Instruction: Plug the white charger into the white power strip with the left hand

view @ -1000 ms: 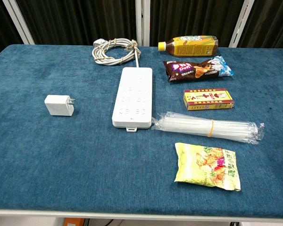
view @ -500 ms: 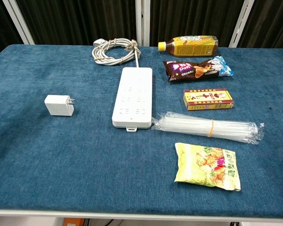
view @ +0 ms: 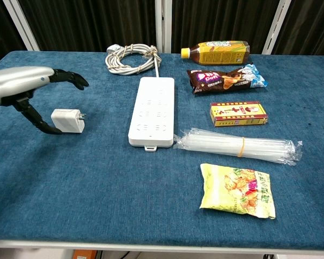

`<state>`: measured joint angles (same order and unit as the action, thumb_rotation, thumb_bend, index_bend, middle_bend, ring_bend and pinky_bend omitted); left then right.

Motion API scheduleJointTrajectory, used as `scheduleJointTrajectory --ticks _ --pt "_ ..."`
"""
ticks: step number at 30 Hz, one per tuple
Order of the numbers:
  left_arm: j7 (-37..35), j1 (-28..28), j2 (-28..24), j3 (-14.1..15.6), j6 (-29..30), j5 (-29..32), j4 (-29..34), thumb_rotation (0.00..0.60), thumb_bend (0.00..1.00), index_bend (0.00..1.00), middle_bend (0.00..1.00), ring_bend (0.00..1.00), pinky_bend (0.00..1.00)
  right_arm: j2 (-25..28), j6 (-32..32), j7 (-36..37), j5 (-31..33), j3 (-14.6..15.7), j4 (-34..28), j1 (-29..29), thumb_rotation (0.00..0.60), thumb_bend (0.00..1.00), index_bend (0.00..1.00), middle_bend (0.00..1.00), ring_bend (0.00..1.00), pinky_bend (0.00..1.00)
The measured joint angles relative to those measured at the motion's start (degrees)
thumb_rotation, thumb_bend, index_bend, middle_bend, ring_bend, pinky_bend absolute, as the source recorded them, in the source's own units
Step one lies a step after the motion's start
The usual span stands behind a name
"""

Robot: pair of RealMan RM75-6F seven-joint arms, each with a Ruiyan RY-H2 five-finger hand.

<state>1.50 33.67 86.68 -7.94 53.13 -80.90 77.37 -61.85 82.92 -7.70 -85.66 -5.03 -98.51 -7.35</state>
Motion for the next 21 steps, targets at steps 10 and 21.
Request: scheduleJointTrajectory --ticks 10,21 --pt "-0.42 -0.57 3.72 0.04 2.51 3.17 -3.11 0.600 0.08 0.26 0.30 0.18 0.09 -0.19 -0.27 0.99 0.46 0.13 0.89 0.03 0.600 0.09 0.12 0.15 0.03 0.01" --pt "-2.92 -1.81 6.28 0.80 5.26 3.29 -6.57 0.600 0.13 0.34 0.38 0.24 0.13 -0.36 -0.66 1.15 0.75 0.26 1.10 -0.11 0.600 0.09 0.12 0.15 0.03 0.01"
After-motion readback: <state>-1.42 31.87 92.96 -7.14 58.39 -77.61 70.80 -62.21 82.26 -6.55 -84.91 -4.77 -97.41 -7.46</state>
